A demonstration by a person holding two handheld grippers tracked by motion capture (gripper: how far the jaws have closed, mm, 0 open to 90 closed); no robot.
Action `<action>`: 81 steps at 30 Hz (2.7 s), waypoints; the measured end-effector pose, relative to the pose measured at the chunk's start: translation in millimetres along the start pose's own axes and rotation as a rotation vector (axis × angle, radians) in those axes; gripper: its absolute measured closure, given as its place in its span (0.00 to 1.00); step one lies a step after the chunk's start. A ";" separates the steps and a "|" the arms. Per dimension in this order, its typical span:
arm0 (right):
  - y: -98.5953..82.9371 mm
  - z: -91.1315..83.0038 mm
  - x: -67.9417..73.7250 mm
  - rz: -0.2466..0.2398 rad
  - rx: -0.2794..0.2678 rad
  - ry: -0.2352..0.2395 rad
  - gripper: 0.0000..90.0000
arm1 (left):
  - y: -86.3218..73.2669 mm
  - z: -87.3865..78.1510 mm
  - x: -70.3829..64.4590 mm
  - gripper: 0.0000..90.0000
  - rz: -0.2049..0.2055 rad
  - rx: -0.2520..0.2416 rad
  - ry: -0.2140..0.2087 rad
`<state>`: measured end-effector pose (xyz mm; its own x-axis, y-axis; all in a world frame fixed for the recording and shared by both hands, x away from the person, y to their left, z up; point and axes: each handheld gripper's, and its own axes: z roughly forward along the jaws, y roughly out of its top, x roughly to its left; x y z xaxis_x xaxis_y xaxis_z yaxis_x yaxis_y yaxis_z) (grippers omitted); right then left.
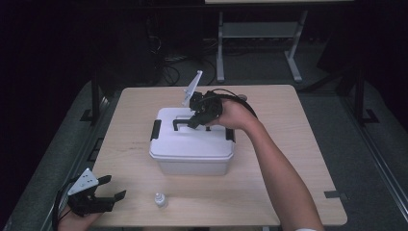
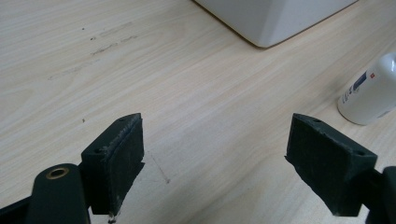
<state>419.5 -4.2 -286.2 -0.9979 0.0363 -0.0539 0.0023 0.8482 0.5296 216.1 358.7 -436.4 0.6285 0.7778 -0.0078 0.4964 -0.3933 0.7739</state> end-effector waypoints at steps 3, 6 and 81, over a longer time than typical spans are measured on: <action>1.9 -5.0 1.7 -0.005 -0.009 -0.005 0.94 | -0.2 0.8 -0.4 0.21 -0.001 0.000 -0.003; 3.2 -8.1 2.4 -0.009 -0.014 -0.007 0.94 | -0.1 1.1 -0.4 0.21 -0.002 0.000 -0.003; -98.0 -138.0 59.6 0.125 -0.037 -0.176 0.93 | -0.3 11.4 -1.2 0.21 0.000 0.030 -0.008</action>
<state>350.9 -158.1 -224.5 -0.9632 0.2347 -0.1313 0.1198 0.8116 0.5718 222.0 352.3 -443.8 0.6329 0.7741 -0.0128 0.5143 -0.4080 0.7543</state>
